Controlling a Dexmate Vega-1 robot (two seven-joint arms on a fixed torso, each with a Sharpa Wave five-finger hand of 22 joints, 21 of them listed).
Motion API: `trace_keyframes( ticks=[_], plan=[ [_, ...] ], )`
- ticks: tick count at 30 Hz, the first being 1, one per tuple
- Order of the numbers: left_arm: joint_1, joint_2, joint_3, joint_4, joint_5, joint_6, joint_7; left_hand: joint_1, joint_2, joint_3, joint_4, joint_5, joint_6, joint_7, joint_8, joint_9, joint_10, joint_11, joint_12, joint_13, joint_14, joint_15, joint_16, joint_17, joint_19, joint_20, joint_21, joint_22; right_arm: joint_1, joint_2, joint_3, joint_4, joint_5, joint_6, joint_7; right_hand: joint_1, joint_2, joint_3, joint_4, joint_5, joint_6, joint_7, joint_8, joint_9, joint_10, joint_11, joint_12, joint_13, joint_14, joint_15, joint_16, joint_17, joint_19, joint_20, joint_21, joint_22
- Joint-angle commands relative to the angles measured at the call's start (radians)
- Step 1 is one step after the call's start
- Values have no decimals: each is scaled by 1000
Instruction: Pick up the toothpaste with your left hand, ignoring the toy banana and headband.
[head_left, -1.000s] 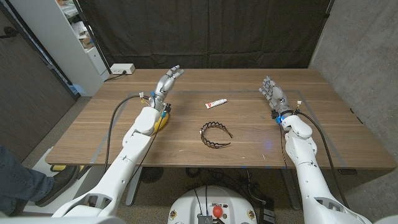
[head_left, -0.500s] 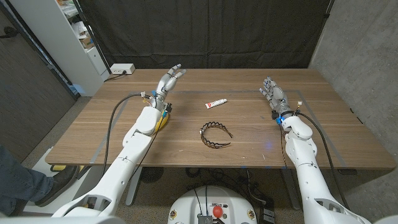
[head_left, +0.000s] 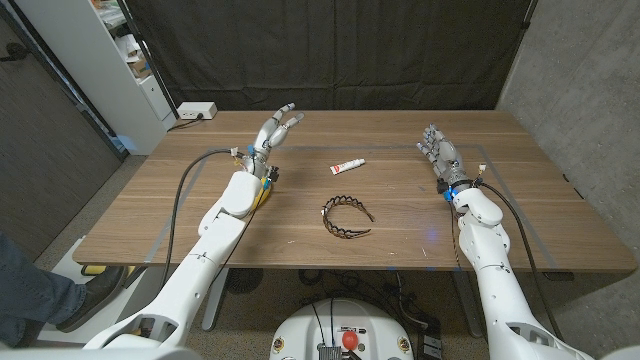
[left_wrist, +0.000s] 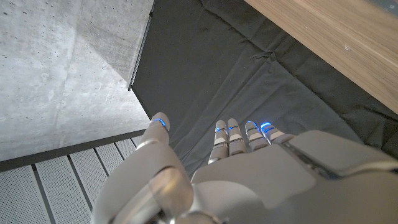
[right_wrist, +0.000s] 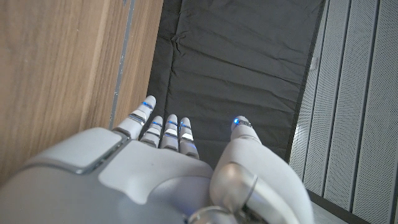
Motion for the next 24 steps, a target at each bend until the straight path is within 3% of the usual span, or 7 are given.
trace_keyframes(
  ticks=[1, 24],
  plan=[
    [-3, 10, 19, -24, 60, 18, 34, 15, 0, 7, -6, 4, 16, 2, 6, 1, 13, -3, 6, 6, 5, -2, 0, 4, -16, 8, -5, 2, -6, -4, -5, -14, 4, -2, 1, 0, 6, 2, -6, 4, 9, -3, 6, 1, 10, 3, 9, 3, 7, 2, 4, 4, 5, -2, 3, 5],
    [-28, 47, 94, -67, 230, 95, 101, 56, -4, 15, -10, 7, 35, -2, 6, 2, 34, -10, 7, 7, 18, -7, 0, 4, -3, 17, -7, 2, -6, -7, 0, -9, 20, 10, 2, -5, 9, 2, -6, 5, 6, 2, 4, 1, 12, 6, 8, 4, 18, 5, 7, 6, 3, 1, 2, 4]
  ],
)
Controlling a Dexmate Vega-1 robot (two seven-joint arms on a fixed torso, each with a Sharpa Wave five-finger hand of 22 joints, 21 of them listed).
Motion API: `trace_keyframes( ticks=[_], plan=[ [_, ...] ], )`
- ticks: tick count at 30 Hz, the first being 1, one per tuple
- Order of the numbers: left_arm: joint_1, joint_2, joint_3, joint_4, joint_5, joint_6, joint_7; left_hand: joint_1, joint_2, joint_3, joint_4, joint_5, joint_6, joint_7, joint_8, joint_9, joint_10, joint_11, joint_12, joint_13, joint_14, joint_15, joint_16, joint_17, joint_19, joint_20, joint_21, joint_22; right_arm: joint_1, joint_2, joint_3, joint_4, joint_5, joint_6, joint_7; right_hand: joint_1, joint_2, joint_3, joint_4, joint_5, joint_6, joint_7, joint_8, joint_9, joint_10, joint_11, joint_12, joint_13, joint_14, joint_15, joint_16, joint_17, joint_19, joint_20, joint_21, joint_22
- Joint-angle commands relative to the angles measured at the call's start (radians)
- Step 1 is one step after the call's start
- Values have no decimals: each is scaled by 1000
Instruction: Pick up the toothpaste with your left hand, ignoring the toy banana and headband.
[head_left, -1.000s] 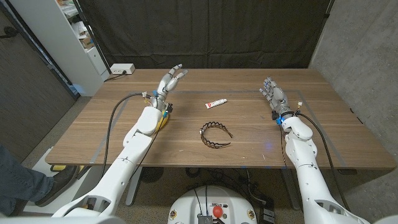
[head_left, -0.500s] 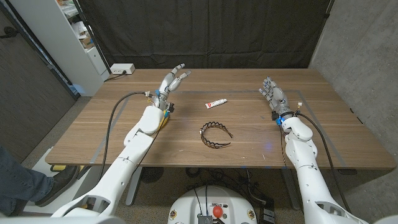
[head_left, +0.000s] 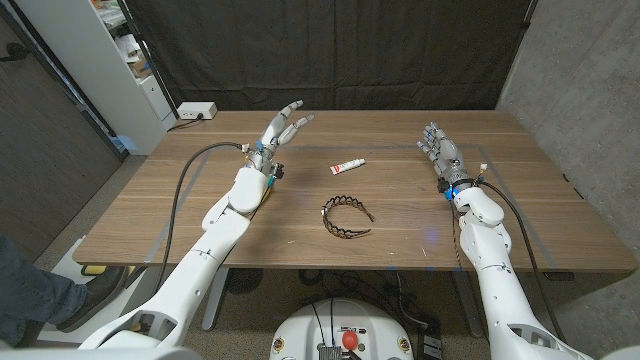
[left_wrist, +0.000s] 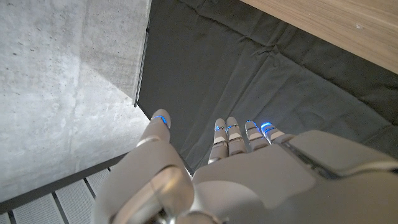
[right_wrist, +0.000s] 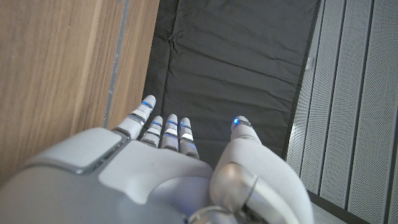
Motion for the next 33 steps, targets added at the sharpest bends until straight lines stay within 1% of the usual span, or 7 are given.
trace_keyframes(
  ticks=[1, 6, 8, 10, 20, 30, 33],
  plan=[
    [-13, 22, 41, -20, 79, 40, 28, 19, 1, 8, -3, 7, 10, -3, 6, 2, 7, 2, 4, 2, 6, 0, 0, 4, -6, 8, -1, 3, -2, 0, 3, 5, 9, 11, -1, -6, 9, 2, -5, 5, 3, 5, 4, 1, 11, -1, 10, 4, 21, 7, 9, 6, 3, 1, 2, 4],
    [-15, 27, 48, -20, 90, 41, 40, 25, 0, 9, -3, 7, 10, -4, 5, 2, 10, 1, 4, 2, 6, 0, -1, 4, -5, 10, -2, 3, -4, 2, 3, 6, 11, 15, -2, -8, 9, 1, -5, 4, 7, 5, 6, 1, 16, 0, 11, 4, 27, 6, 11, 7, 1, 2, 1, 4],
    [-22, 29, 61, -32, 118, 68, 41, 27, -1, 9, -3, 8, 10, -5, 4, 2, 13, 0, 5, 3, 6, 0, -1, 4, -5, 11, -2, 3, -5, 3, 2, 7, 11, 18, -3, -8, 9, 1, -5, 4, 8, 5, 6, 1, 16, -1, 11, 4, 28, 6, 11, 7, 1, 3, 1, 4],
    [-23, 31, 67, -29, 136, 67, 61, 30, -2, 9, -3, 8, 11, -5, 4, 2, 12, -3, 4, 3, 6, 0, -2, 4, -4, 11, -3, 3, -7, 4, 2, 7, 11, 19, -4, -8, 9, 1, -5, 4, 7, 5, 6, 1, 17, 0, 11, 4, 27, 6, 11, 7, 1, 3, 1, 4],
    [-20, 48, 82, -42, 162, 80, 73, 42, -4, 11, -4, 9, 10, -7, 2, 3, 13, 0, 2, 3, 5, 1, -3, 4, -1, 14, -4, 3, -15, 9, -3, 1, 10, 23, -12, -9, 9, 1, -5, 4, 9, 5, 6, 1, 17, -1, 11, 4, 27, 8, 10, 7, 0, 3, 0, 4],
    [-24, 61, 102, -55, 219, 116, 102, 66, -8, 16, -8, 13, 13, -14, 2, 3, 22, -14, 3, 4, 13, 2, -1, 4, 11, 16, -2, 3, -12, 15, -10, 9, 7, 29, -19, -10, 9, 1, -6, 4, 10, 3, 6, 1, 17, 1, 10, 4, 28, 9, 10, 8, -2, 3, 0, 4],
    [-29, 64, 111, -57, 235, 132, 103, 79, -10, 19, -10, 14, 17, -15, 3, 3, 28, -13, 4, 4, 17, 2, -1, 4, 17, 18, -2, 2, -9, 16, -12, 13, 6, 31, -21, -11, 9, 1, -6, 4, 9, 3, 6, 1, 18, 0, 10, 4, 28, 9, 9, 8, -3, 4, -1, 4]
  ],
)
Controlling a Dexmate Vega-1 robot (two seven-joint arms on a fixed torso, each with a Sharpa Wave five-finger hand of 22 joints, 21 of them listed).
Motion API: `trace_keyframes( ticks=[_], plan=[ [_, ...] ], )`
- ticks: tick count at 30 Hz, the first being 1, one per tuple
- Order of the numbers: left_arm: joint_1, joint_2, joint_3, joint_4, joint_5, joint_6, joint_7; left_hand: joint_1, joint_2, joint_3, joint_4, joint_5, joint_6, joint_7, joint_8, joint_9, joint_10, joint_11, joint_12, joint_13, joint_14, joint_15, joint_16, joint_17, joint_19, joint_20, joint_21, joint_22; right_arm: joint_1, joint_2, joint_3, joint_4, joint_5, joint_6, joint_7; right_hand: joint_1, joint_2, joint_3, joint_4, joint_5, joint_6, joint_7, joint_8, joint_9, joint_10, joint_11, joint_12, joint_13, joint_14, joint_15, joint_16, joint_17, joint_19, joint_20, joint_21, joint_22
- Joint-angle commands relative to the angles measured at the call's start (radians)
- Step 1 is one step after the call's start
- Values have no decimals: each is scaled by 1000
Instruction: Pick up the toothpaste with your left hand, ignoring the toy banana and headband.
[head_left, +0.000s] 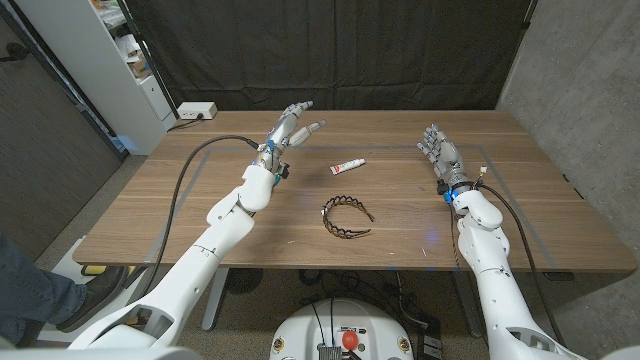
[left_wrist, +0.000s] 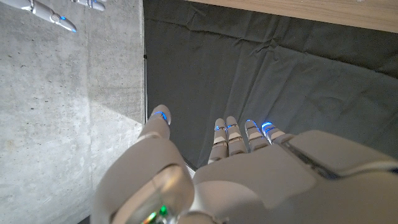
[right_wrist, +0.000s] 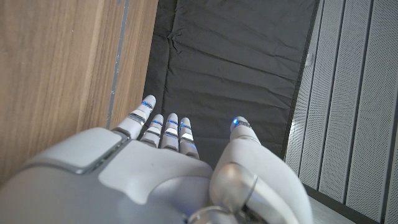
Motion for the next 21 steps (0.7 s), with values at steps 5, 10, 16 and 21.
trace_keyframes(
  ticks=[5, 10, 16, 21],
  plan=[
    [-16, 16, 55, -25, 128, 94, 58, 41, -4, 15, -5, 10, 7, -7, 3, 4, 20, -7, 6, 5, 12, 6, 0, 4, 14, 2, 1, 2, 7, 9, -7, 16, -3, 12, -8, -2, 2, 1, -6, 5, 9, 2, 5, 2, 7, 1, 2, 4, 4, 1, 1, 3, -4, 5, -1, 4],
    [-30, 26, 80, -39, 168, 128, 52, 62, -7, 20, -7, 14, 5, -13, 1, 4, 17, -16, 3, 5, 16, 8, 0, 4, 17, 4, -1, 1, 14, 12, -6, 25, -2, 20, -10, -2, 2, 1, -7, 5, 8, 4, 5, 2, 7, 1, 2, 5, 4, 0, 0, 3, -4, 4, -1, 4],
    [-42, 17, 108, -30, 200, 152, 82, 90, -13, 24, -8, 19, 8, -17, 2, 5, 26, -22, 4, 6, 23, 9, 1, 4, 20, 6, -4, 0, 21, 14, -5, 36, -2, 25, -9, -3, 2, 2, -7, 5, 9, 3, 5, 2, 8, 1, 1, 5, 4, 1, 0, 3, -4, 5, -1, 4],
    [-52, 16, 128, -29, 220, 185, 76, 107, -19, 26, -8, 21, 5, -18, 1, 5, 24, -16, 2, 6, 22, 9, -1, 5, 17, 7, -8, 0, 24, 14, -5, 41, -5, 24, -8, -2, 2, 2, -8, 5, 9, 3, 5, 2, 8, 1, 1, 5, 4, 1, -1, 3, -5, 6, -1, 4]
  ],
)
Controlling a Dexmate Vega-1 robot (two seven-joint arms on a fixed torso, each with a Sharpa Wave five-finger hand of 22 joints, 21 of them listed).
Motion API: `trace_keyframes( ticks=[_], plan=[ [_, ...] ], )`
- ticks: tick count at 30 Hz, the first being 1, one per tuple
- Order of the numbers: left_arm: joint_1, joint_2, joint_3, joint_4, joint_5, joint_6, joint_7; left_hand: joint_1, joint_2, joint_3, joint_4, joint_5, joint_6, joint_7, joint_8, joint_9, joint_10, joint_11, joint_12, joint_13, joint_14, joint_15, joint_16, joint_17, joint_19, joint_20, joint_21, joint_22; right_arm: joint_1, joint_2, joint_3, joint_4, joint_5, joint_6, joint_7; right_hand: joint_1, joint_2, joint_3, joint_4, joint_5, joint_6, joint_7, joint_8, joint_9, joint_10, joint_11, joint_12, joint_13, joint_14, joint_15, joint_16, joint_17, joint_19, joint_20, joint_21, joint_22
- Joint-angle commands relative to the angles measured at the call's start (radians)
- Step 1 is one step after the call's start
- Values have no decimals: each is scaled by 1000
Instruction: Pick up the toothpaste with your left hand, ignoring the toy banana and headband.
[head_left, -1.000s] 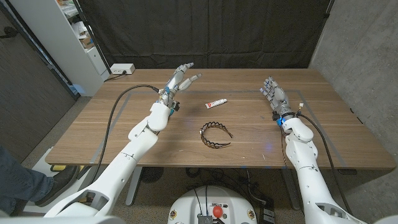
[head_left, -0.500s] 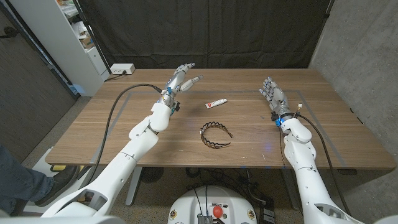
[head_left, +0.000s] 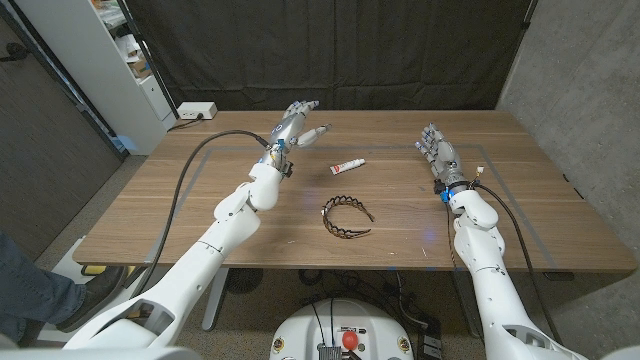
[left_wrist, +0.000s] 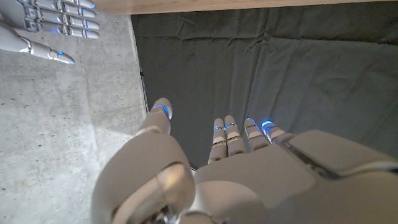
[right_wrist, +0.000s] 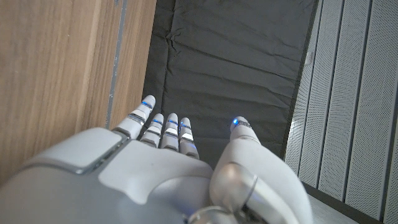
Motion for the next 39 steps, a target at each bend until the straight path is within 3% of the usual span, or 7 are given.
trace_keyframes(
  ticks=[1, 9, 16, 25, 35, 36, 39],
  plan=[
    [-24, -1, 52, -3, 67, 71, 10, 23, -6, 8, 1, 10, 2, -7, 1, 5, 6, -1, 2, 2, 4, 6, -1, 5, 3, 0, -4, 2, 11, 2, 0, 15, -3, 5, -1, -2, 2, 2, -8, 5, 9, 3, 5, 2, 9, 1, 2, 5, 4, 1, -1, 3, -1, 1, -1, 4],
    [-31, -5, 73, -31, 84, 145, -39, 59, -19, 11, 2, 14, 23, -5, 8, 6, 30, -5, 9, 3, 16, 8, 1, 5, 8, 2, -6, 2, 14, 0, 3, 10, -6, 0, -6, -3, 2, 2, -8, 5, 9, 2, 5, 2, 7, -1, 1, 5, 7, 0, 0, 4, 0, 1, 0, 4],
    [-44, -4, 92, -30, 93, 172, -58, 97, -35, 12, 4, 17, 51, 4, 17, 7, 51, 15, 13, 4, 33, 16, 4, 4, 13, 5, -8, 2, 19, 0, 5, 12, -7, -3, -7, -3, 3, 2, -8, 5, 8, 1, 4, 2, 7, -3, 0, 5, 7, -1, 0, 4, 2, 2, 1, 4],
    [-50, -1, 125, -39, 128, 209, -70, 136, -51, 12, 7, 19, 92, -7, 29, 9, 77, -6, 18, 5, 50, 9, 5, 4, 17, 13, -10, 3, 28, 4, 4, 20, -7, 1, -5, -4, 3, 3, -9, 5, 6, 2, 3, 2, 7, -4, 0, 5, 11, -2, 0, 4, 5, 0, 2, 4],
    [-55, -5, 146, -36, 146, 239, -79, 165, -60, 12, 10, 21, 106, -14, 31, 10, 109, -12, 26, 6, 67, 3, 8, 4, 22, 18, -11, 3, 29, 8, 6, 20, -5, 0, -4, -4, 4, 3, -10, 5, 6, 2, 3, 2, 6, -1, -1, 5, 11, -2, 0, 5, 5, 1, 2, 4],
    [-56, -6, 147, -32, 142, 236, -77, 174, -62, 12, 11, 22, 114, -15, 32, 11, 115, -8, 27, 6, 68, -9, 6, 3, 23, 21, -11, 4, 29, 8, 6, 19, -5, 1, -4, -4, 3, 3, -10, 5, 7, 2, 3, 2, 6, 0, -1, 5, 11, -1, 0, 5, 5, 1, 2, 4],
    [-61, -10, 157, -46, 149, 281, -134, 187, -65, 11, 13, 23, 130, -15, 36, 12, 137, -10, 33, 7, 77, -9, 7, 3, 26, 25, -11, 4, 27, 9, 6, 17, -3, 2, -2, -5, 3, 3, -10, 5, 7, 3, 4, 2, 6, 0, -1, 5, 11, -2, 0, 5, 5, 2, 2, 4]
  ],
)
